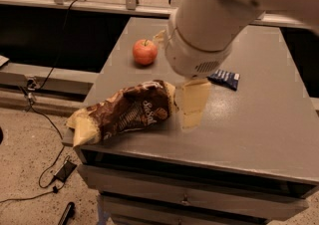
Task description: Pick brown chip bag
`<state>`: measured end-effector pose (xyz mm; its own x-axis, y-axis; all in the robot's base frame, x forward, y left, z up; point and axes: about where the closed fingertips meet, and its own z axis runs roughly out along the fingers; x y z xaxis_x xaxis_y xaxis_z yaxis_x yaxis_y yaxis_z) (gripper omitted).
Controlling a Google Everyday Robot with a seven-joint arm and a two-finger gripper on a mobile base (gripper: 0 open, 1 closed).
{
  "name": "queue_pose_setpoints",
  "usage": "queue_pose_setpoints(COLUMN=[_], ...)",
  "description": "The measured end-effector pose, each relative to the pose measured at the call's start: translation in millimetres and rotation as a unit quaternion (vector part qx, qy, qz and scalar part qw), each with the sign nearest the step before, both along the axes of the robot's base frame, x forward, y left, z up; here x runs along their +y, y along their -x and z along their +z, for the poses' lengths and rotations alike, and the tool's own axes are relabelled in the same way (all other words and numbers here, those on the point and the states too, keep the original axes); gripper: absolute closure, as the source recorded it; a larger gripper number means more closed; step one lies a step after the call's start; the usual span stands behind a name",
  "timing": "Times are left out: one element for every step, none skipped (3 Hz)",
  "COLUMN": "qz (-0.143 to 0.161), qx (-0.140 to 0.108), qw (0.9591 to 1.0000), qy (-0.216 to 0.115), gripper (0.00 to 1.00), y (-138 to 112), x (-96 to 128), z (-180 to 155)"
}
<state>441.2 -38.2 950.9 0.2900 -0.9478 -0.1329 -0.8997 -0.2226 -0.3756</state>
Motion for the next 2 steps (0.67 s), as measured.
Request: queue_pose_setpoints(qz=[0.027, 0.027], qx=[0.000, -0.005], qw=[0.9992, 0.9991], qy=[0.030, 0.031], gripper=[0.00, 0.18], y=[-8.5, -7.0], x=[32.3, 32.2], z=[-37.4, -33.5])
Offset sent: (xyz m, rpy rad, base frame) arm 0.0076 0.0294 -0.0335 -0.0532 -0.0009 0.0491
